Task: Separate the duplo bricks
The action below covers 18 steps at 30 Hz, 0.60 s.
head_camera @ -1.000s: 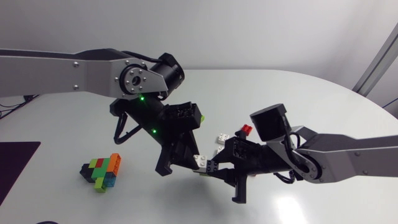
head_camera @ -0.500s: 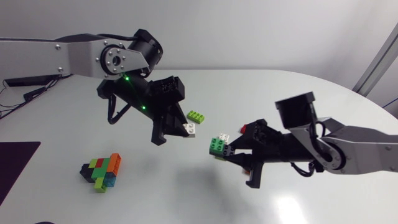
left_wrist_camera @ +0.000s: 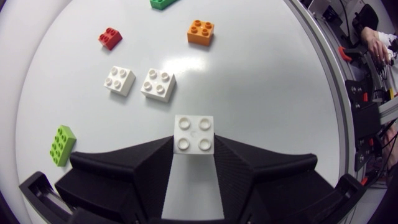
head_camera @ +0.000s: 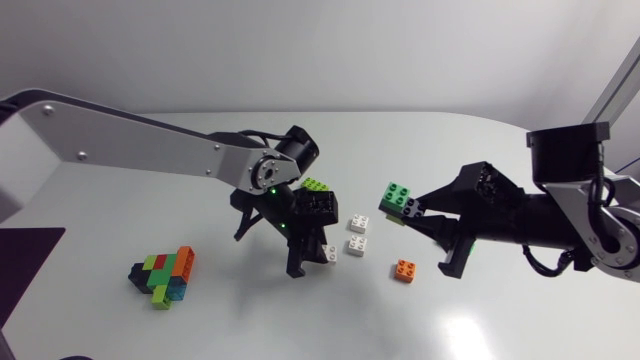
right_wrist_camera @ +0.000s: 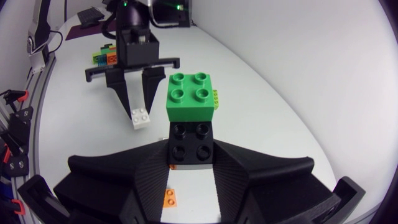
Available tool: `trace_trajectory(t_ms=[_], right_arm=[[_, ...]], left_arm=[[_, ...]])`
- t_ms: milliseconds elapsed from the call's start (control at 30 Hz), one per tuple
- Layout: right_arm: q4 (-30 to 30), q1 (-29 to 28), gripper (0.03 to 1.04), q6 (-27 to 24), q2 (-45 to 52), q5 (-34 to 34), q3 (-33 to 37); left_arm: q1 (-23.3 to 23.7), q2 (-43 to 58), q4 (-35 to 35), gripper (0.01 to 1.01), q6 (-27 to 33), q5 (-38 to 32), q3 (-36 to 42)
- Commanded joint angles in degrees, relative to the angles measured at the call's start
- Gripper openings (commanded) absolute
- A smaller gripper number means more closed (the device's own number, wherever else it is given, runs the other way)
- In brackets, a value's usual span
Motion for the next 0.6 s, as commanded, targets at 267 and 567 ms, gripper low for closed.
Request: trace_trajectory(t_ms=[267,567], right_arm=[[-4.0,0.64,0.27,3.73,-7.17,-0.76,-2.13],[-4.62,0.73,0.27,3.64,-8.31,-0.76,-3.89]], left_arm=[[-0.2,7.27,4.41,0.356,-2.52,-1.99,5.39],[0.5,8.76,4.68,0.354,-3.13,-1.99,8.29]])
